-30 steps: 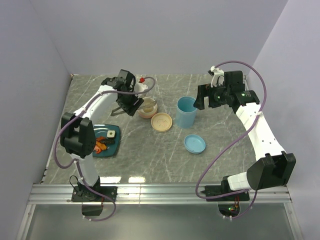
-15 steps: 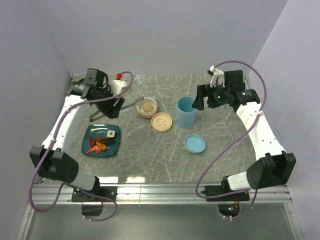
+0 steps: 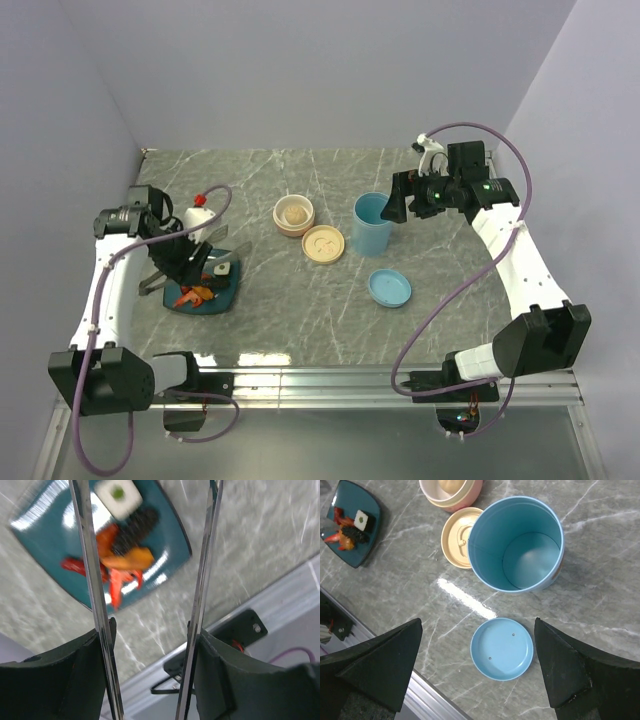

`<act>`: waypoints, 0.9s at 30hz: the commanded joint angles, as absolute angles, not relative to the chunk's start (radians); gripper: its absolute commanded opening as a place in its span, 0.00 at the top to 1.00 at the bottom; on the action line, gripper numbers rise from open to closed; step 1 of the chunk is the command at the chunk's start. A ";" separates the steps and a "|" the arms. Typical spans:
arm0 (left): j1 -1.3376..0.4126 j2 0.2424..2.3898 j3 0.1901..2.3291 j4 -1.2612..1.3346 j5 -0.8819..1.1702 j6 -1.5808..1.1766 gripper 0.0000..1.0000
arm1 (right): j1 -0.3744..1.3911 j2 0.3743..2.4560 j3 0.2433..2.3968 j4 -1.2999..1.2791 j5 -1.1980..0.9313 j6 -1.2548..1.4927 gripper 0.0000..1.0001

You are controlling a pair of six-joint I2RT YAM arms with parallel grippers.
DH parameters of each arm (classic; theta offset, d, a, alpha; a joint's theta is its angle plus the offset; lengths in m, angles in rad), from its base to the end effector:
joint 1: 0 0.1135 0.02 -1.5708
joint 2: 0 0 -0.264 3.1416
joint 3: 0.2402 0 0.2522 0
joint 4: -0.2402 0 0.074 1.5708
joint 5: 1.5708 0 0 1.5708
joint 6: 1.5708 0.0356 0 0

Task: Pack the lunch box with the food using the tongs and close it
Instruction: Pick up the food using the clamp

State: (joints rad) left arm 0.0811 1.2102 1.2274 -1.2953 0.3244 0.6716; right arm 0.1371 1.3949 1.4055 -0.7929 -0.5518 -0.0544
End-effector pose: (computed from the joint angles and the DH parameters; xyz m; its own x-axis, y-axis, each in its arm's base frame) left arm 0.2021 0.0050 0.3216 -0.7378 0.5318 -0.4158 0.6055 0.7936 -0.0594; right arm 0.2868 0.0584 0.3625 -0.6709 -0.1393 -0.7283 -0.5220 0.7864 0.3304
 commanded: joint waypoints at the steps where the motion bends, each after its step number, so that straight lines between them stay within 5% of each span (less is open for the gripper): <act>1: 0.100 1.164 1.157 -1.289 0.327 0.713 0.36 | 0.130 1.353 1.394 -0.796 -0.594 -0.075 0.00; 27: 0.107 1.209 0.974 -1.132 0.152 0.569 0.44 | 0.132 1.325 1.355 -0.784 -0.600 -0.067 0.00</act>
State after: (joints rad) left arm 0.1017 1.2022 0.9855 -1.1603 0.1600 0.5945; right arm 0.1371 1.3411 1.3495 -0.7940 -0.5949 -0.0608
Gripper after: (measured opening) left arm 0.559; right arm 0.996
